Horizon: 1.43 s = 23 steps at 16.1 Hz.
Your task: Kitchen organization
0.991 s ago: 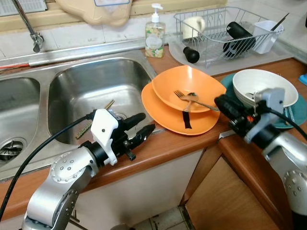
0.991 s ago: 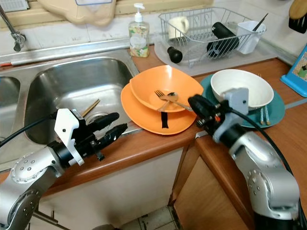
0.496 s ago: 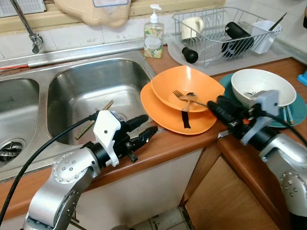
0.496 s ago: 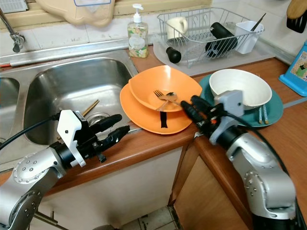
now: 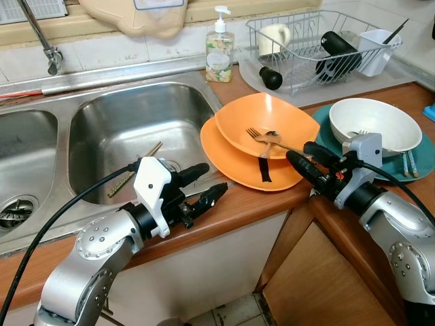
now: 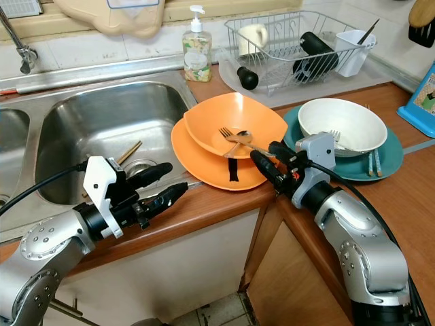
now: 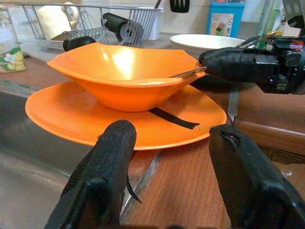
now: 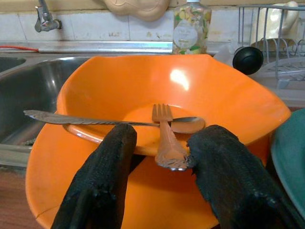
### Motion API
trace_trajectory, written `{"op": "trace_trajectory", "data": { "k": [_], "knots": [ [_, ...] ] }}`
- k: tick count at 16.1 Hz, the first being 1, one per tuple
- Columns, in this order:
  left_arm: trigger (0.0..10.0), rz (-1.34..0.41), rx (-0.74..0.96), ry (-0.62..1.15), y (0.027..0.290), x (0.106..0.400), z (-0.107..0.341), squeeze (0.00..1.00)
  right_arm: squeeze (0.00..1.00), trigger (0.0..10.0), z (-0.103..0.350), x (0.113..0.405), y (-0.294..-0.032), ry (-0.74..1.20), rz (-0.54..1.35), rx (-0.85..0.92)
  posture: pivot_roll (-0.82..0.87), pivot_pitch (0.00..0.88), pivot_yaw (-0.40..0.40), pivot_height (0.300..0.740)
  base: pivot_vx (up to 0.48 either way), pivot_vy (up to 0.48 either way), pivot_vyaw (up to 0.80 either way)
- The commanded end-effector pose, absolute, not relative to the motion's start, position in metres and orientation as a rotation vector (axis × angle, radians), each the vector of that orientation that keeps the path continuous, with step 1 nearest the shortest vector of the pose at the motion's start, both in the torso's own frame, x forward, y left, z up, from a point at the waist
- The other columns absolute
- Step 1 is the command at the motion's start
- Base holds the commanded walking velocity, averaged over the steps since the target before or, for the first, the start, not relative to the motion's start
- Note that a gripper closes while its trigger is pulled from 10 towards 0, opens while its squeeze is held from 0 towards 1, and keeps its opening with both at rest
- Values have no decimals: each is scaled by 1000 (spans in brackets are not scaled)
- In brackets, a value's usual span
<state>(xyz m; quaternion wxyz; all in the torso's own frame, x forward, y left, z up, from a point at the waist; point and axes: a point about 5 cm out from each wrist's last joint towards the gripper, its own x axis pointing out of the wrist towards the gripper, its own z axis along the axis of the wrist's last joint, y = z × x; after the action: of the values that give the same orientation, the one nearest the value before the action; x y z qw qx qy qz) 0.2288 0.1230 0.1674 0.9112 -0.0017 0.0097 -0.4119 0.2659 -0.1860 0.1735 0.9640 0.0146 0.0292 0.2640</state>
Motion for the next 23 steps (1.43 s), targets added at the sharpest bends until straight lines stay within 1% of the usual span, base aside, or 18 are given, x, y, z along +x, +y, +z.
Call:
{"op": "trace_trajectory", "data": {
  "k": [1,2,3,9,14,16,20,22,23],
  "knots": [
    [10000,-852,27,1,122,229,173,0,0,6667,176,269,-185,48,529,32,-66,0,36,740,0,0,0],
    [10000,-853,29,1,122,229,173,0,0,706,177,270,-185,44,527,42,-65,0,36,740,0,0,0],
    [10000,-853,32,0,122,229,173,0,0,0,177,271,-185,41,522,47,-64,0,36,740,0,0,0],
    [10000,-853,38,6,123,229,172,0,0,0,180,272,-187,27,503,54,-64,0,36,740,0,0,0],
    [10000,-824,34,11,123,235,176,0,0,0,194,272,-188,-20,507,44,-65,0,41,740,0,0,0],
    [10000,-840,183,-43,120,243,185,0,0,0,214,271,-182,-78,542,35,-64,0,43,740,0,0,0],
    [10000,-878,288,-108,109,251,194,0,0,0,224,268,-170,-99,613,13,-66,0,41,740,0,0,0],
    [10000,-851,372,-201,101,265,202,0,0,0,234,265,-152,-104,693,-28,-67,0,40,740,0,0,0],
    [10000,-833,417,-221,100,271,204,0,0,0,235,264,-145,-101,718,-41,-67,0,40,740,0,0,0]
  ]
}}
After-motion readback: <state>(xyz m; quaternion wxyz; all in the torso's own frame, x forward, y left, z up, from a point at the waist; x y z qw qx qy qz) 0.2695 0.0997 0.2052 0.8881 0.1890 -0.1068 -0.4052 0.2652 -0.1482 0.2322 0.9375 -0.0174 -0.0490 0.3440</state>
